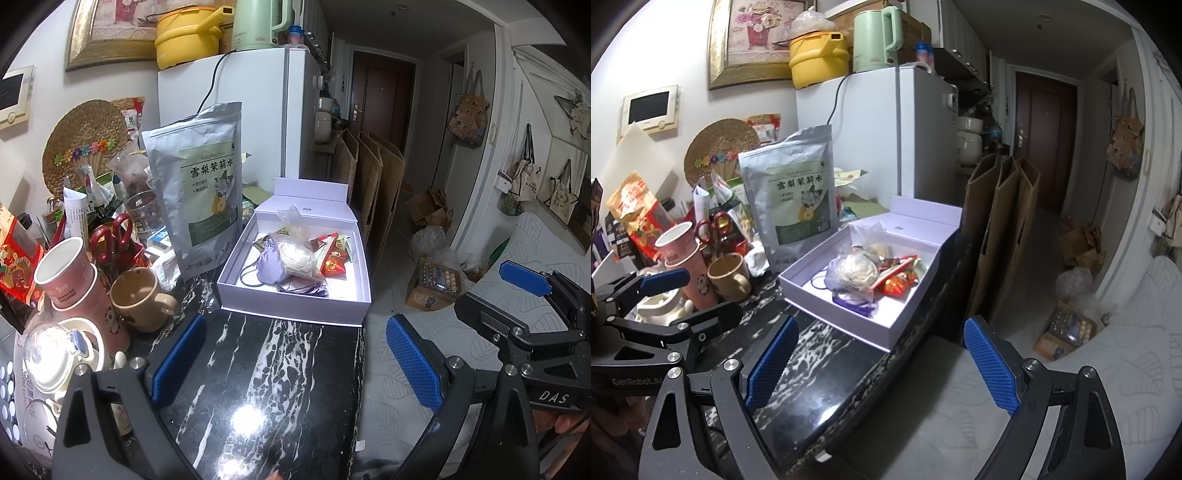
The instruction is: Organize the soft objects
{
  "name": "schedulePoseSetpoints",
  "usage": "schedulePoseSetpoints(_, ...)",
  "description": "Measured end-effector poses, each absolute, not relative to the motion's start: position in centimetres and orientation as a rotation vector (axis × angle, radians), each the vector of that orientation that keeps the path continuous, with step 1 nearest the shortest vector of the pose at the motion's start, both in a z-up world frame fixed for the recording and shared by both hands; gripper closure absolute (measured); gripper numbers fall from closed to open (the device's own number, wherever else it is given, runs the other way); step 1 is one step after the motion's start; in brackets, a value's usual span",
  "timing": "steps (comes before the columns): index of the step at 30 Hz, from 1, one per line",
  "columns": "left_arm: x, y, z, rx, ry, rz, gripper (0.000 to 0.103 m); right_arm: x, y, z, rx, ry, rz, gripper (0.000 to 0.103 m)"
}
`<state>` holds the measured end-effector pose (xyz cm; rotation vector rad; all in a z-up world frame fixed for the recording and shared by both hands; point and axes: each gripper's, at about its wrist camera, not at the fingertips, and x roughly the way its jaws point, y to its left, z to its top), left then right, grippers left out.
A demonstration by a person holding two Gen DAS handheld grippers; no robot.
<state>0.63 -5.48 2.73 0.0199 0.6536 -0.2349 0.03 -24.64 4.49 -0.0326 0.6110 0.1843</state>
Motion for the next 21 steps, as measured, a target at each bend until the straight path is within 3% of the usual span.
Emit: schedulePoseSetpoints(21, 1.0, -5.27, 2.5, 0.026, 0.679, -0.22, 0.004, 0.08, -24.58, 4.08, -0.039, 0.626, 0.163, 0.011)
